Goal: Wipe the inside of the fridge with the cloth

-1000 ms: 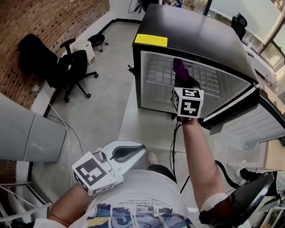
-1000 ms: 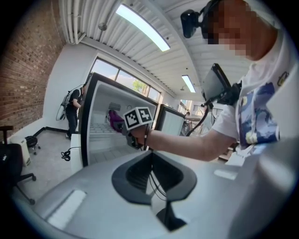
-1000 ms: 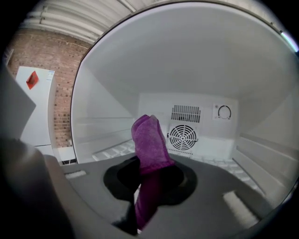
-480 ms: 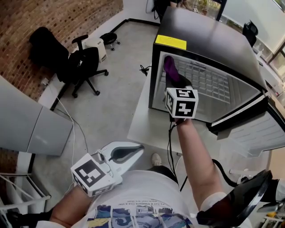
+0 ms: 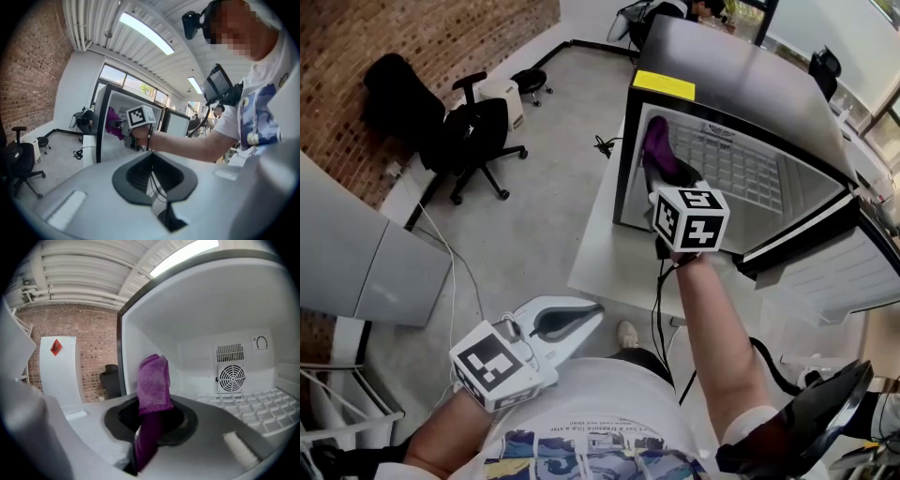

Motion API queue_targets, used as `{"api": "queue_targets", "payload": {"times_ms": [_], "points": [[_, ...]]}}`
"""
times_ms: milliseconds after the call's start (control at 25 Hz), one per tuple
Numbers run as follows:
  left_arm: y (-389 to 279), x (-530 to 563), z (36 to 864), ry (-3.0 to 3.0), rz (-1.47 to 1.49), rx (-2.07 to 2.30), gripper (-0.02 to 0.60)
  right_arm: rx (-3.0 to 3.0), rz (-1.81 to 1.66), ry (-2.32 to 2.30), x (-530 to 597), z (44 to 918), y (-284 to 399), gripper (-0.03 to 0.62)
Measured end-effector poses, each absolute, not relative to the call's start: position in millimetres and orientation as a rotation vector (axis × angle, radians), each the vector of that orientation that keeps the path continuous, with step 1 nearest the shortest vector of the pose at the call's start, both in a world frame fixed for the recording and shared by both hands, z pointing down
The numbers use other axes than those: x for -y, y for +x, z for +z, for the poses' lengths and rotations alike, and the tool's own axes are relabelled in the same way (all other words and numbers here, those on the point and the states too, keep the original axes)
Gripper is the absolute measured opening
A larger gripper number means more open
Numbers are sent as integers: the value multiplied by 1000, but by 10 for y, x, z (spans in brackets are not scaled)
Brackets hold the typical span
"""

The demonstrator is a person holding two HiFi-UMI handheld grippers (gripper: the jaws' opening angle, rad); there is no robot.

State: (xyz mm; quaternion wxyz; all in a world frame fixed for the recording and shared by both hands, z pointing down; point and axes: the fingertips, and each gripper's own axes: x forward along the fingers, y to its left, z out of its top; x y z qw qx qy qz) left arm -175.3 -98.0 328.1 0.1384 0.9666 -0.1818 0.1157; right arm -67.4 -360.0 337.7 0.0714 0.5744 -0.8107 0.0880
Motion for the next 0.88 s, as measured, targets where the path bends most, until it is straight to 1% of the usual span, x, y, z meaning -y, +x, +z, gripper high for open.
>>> {"api": "queue_targets", "payload": {"times_ms": [400,640,880], "points": [[-1680,816,3304,2814,339,432,6,2528,159,1582,3054,3350,-676,55],[-1605,754,3335,2827,366,360,6,2540,153,1468,2698,3584,-694,55],[-1471,782,3346,2825,378,327,6,2511,199,1299,2531,4022,-695,55]]}}
